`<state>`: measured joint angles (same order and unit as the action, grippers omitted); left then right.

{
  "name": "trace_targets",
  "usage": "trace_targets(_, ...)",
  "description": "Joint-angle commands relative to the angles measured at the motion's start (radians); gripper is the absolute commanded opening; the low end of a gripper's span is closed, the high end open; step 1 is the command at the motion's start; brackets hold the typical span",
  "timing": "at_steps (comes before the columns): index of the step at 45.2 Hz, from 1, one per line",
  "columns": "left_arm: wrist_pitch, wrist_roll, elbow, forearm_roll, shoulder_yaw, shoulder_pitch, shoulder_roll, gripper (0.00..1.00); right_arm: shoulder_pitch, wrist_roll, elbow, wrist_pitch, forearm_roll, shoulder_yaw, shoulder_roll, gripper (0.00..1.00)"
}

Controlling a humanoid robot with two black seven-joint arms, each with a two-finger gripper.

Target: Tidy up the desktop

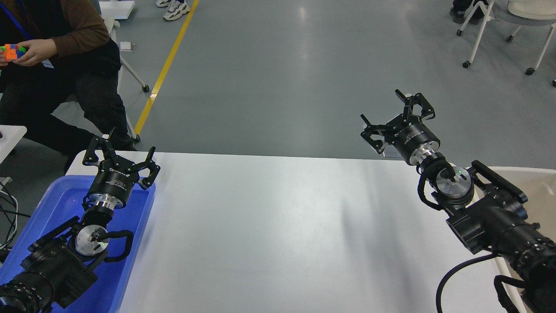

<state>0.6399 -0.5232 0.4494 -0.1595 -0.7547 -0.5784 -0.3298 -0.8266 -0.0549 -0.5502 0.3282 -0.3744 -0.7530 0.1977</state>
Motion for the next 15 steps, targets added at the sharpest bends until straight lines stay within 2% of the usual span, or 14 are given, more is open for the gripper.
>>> trace_targets(1, 0.0, 0.0, 0.0, 0.0, 0.0, 0.0, 0.0, 1.0, 0.043, 0.0, 0.004, 0.002, 0.0, -0.002, -0.026, 1.0)
trace_targets(15, 0.0, 0.0, 0.0, 0.0, 0.0, 0.0, 0.0, 1.0, 0.084, -0.002, 0.021, 0.003, 0.002, 0.0, -0.067, 1.0)
